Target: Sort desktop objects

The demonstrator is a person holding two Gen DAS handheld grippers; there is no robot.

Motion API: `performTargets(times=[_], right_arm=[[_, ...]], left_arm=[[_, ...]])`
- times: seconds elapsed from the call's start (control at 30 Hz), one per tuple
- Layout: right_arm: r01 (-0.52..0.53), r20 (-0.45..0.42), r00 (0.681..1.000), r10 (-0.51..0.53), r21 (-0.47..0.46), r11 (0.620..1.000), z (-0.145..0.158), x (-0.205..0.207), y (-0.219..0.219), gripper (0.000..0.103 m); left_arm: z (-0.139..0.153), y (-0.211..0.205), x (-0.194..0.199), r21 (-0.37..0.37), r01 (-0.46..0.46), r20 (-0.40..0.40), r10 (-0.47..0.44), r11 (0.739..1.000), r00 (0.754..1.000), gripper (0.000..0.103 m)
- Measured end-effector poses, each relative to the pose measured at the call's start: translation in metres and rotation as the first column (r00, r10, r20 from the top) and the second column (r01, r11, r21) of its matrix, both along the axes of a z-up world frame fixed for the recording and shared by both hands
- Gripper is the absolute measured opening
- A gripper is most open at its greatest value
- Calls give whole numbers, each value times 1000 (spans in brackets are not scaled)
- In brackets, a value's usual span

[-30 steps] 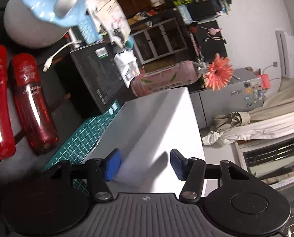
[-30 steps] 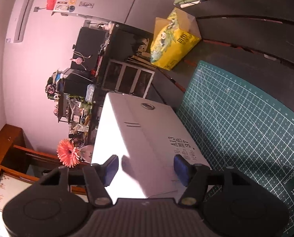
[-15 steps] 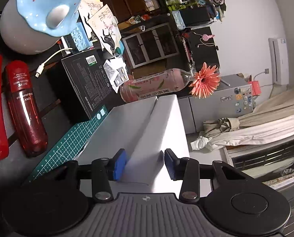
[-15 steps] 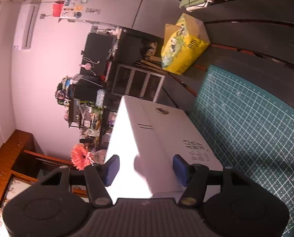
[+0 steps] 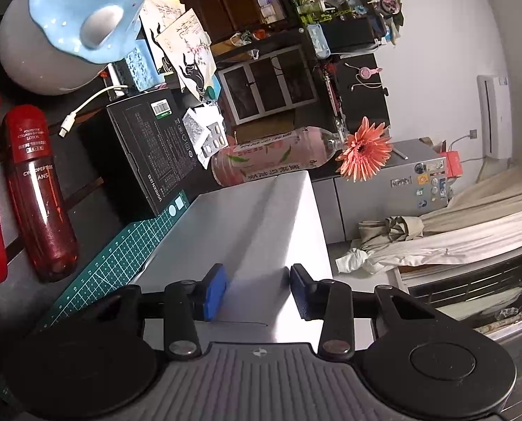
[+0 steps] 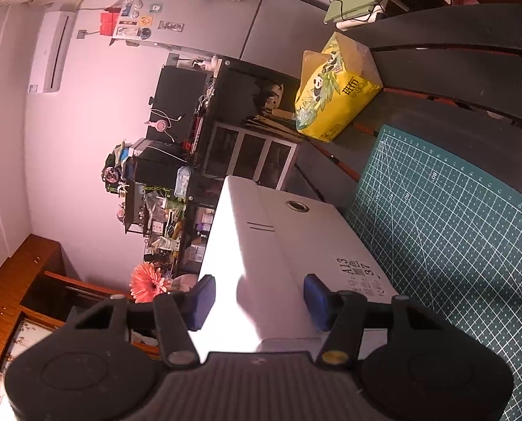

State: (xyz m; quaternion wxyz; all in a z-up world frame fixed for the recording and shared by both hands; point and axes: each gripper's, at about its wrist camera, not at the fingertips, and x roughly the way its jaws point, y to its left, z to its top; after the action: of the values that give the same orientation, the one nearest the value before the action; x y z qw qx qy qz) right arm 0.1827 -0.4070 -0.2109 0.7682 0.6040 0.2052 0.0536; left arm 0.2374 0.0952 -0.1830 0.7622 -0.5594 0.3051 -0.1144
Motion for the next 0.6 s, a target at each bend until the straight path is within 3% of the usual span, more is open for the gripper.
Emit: performTargets(times=[0.6], right_arm=[[8,-16,1000,-8,0,1000,-4,2,1,55]], left_arm=[[-4,0,2,1,1,-10,-1,1000,1000,39]])
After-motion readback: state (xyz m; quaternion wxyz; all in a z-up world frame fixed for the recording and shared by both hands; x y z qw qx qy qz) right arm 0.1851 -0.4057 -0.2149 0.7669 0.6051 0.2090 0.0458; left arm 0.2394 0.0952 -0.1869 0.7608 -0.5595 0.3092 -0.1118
